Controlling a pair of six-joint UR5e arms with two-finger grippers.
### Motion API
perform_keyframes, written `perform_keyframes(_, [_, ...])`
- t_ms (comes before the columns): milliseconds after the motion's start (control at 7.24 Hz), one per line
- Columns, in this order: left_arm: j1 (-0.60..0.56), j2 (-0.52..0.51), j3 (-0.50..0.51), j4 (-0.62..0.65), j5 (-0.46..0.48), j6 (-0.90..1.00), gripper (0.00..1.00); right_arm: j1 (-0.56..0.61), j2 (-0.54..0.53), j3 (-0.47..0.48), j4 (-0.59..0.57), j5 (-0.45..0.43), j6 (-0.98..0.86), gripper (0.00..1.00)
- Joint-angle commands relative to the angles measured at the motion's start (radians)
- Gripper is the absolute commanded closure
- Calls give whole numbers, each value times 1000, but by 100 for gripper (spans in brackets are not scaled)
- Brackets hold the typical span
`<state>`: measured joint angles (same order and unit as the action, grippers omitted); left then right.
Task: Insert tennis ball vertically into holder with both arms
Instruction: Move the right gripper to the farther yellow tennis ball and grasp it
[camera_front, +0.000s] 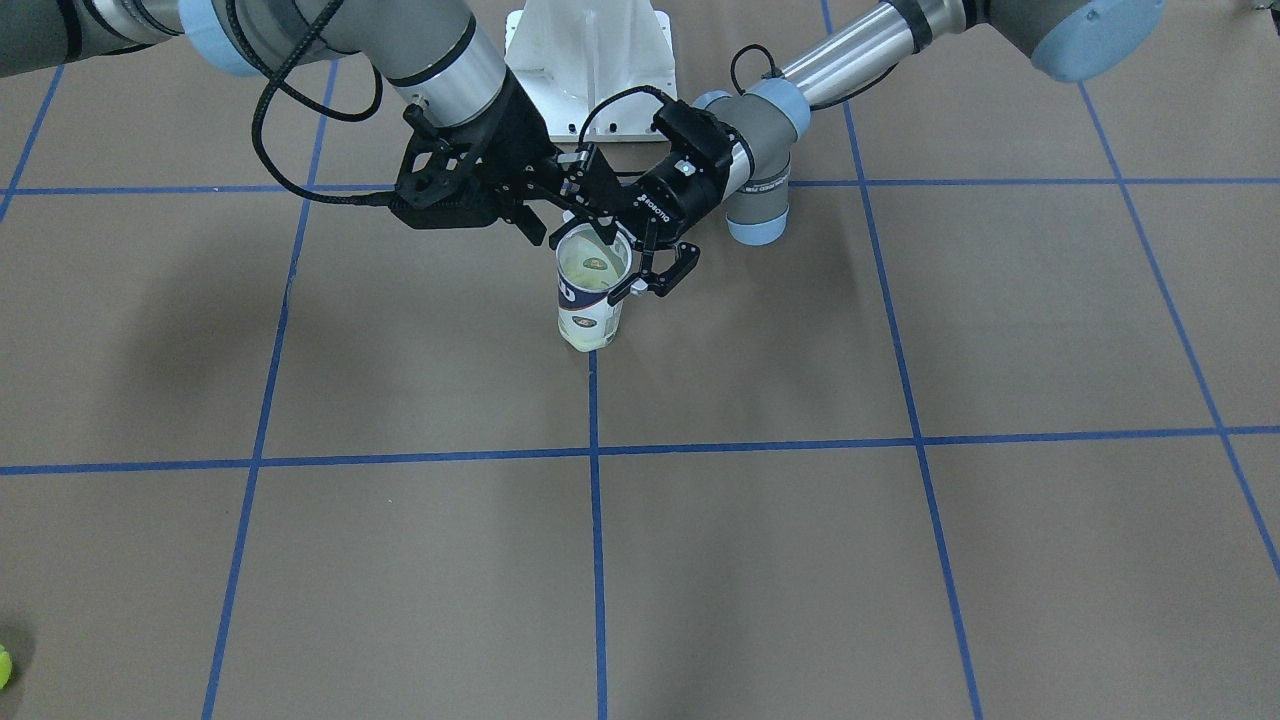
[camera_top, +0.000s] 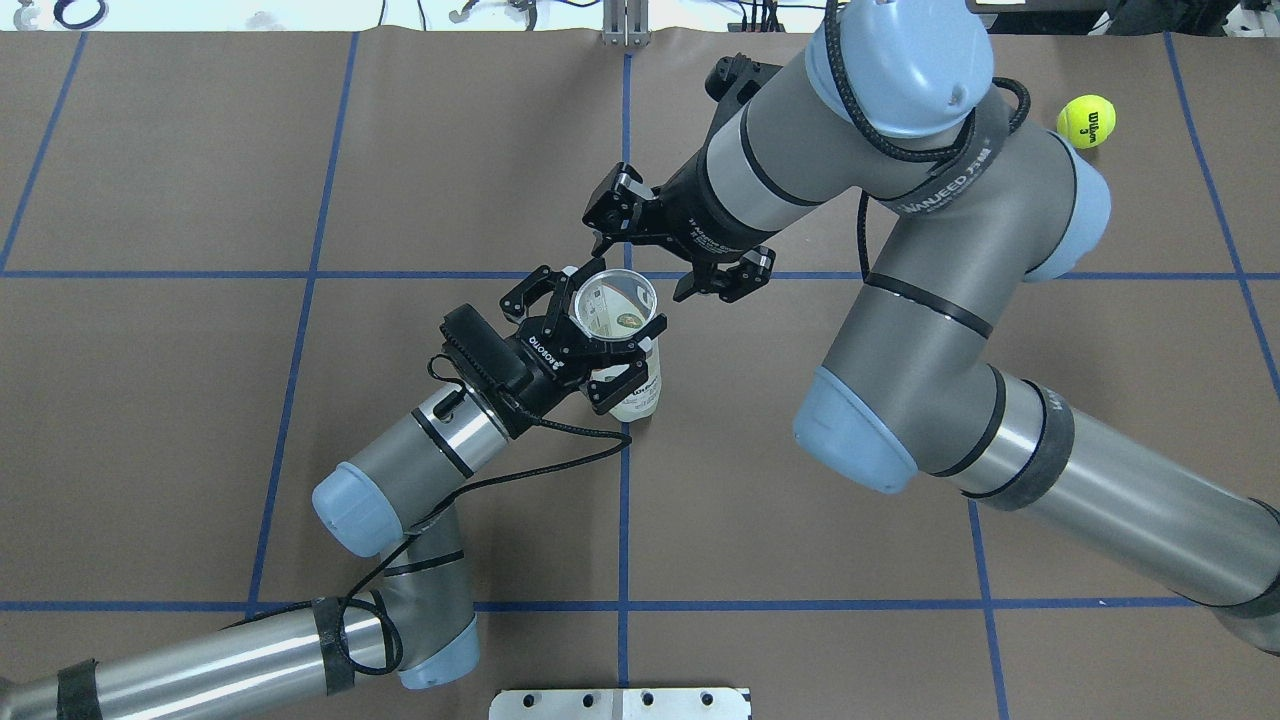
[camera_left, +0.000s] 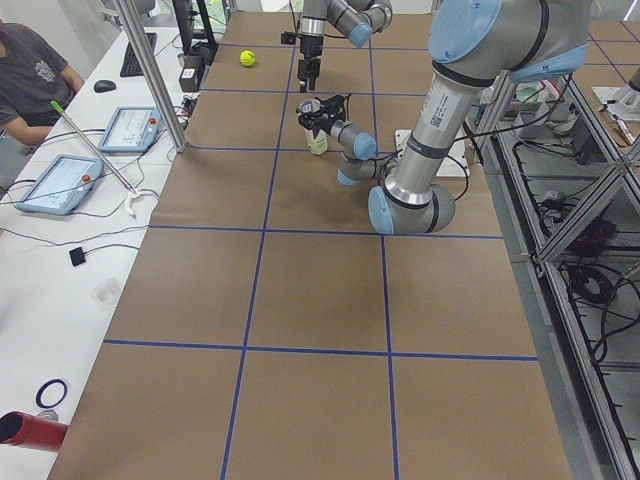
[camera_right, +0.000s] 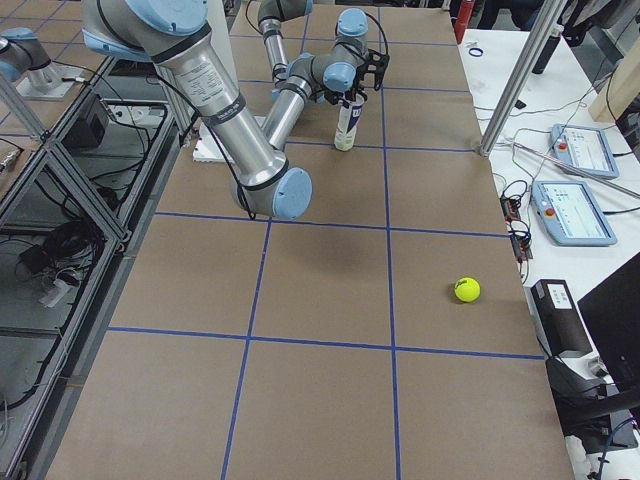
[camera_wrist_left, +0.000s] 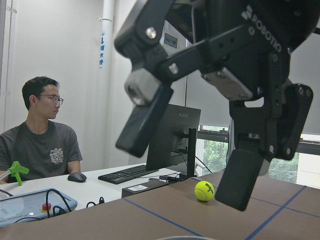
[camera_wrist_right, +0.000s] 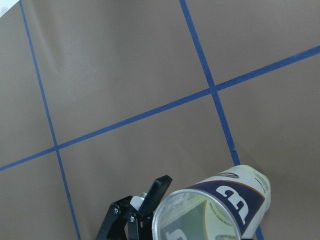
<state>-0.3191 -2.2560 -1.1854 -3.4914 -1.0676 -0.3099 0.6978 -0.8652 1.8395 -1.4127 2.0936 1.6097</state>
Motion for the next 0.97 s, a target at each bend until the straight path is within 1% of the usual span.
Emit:
perform_keyframes(0, [0, 3, 1, 0, 0, 0, 11, 75, -119, 70, -37, 23, -81, 11])
perform_keyframes(276, [0, 3, 1, 0, 2, 0, 14, 178, -214, 60, -38, 74, -254, 12])
perform_keyframes(414, [0, 1, 1, 0, 2, 0, 15, 245, -276, 43, -38, 92, -393, 12])
perform_keyframes(552, [0, 3, 0, 0, 2, 0, 16, 308, -302, -20, -40, 95, -541, 12])
perform_keyframes(690, [0, 1, 0, 0, 2, 0, 16, 368, -301, -123, -35, 91, -642, 12])
perform_keyframes(828, [0, 1, 0, -1, 2, 0, 16, 432, -289, -264, -23, 82, -800, 12])
